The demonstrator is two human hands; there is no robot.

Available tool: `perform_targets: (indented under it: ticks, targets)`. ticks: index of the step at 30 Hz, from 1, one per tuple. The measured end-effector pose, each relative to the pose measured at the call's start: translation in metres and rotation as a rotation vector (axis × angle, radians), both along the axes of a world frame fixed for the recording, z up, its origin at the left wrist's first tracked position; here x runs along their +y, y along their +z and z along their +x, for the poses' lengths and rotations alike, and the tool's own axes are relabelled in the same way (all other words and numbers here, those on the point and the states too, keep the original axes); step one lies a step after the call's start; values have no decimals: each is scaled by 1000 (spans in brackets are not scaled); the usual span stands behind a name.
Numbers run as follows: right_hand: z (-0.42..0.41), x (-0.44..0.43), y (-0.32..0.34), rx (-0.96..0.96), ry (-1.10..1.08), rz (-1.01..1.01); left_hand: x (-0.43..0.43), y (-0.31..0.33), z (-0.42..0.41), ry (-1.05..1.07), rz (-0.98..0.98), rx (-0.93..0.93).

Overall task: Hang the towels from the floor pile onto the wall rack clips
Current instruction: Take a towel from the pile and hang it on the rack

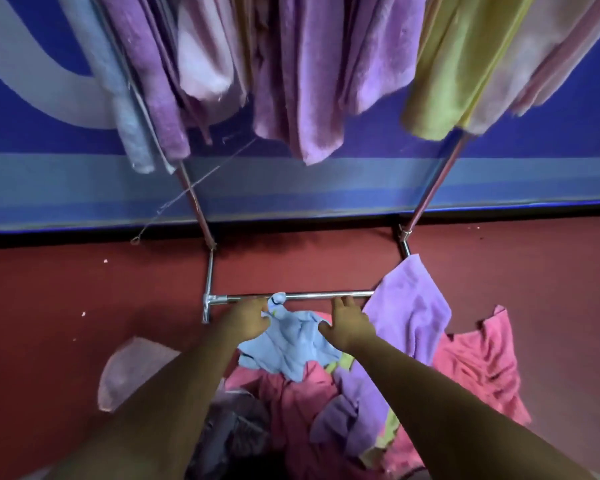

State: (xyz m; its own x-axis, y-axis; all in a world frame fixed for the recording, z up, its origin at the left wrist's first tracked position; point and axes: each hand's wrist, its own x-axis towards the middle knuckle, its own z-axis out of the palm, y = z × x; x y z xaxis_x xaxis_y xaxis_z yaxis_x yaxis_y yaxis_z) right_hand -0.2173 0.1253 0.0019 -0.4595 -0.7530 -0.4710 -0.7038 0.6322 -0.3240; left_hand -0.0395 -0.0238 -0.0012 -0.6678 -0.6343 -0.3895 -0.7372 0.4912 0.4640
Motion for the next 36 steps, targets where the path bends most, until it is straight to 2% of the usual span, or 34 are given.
perform_targets:
  ticks: [2,4,6,11,14,16,20,22,24,25,28,32,33,36]
  targets:
    - [2,5,-30,-61,0,66,9,-34,3,7,45,30]
    - [3,10,-58,-123,13,129,21,-53,0,-10,58,-53]
    - [6,15,-81,-186,39,182,31,-77,-1,-34,166,-160]
    - [26,31,-121,-304,173,327,68,-131,0,-54,336,-250]
    - [38,38,-135,-298,310,383,91,-154,2,-97,476,-313]
    - [40,43,-144,-299,375,446,99,-166,7,-151,483,-349]
    - [32,56,-163,-182,373,460,110,-186,22,-222,481,-405]
    - [32,54,-156,-195,324,445,114,-187,23,-244,541,-437]
    - [29,41,-136,-259,309,381,114,-187,23,-242,566,-385]
    - [26,36,-133,-272,284,368,114,-192,23,-184,589,-299]
    - [17,28,-127,-240,189,315,102,-188,16,197,691,-79]
    - [4,12,-90,-271,106,149,77,-105,-11,580,856,198]
    - [0,7,-74,-287,79,110,70,-90,-14,632,865,230]
    - [-14,-7,-21,-357,-35,-64,55,-42,-23,652,710,341]
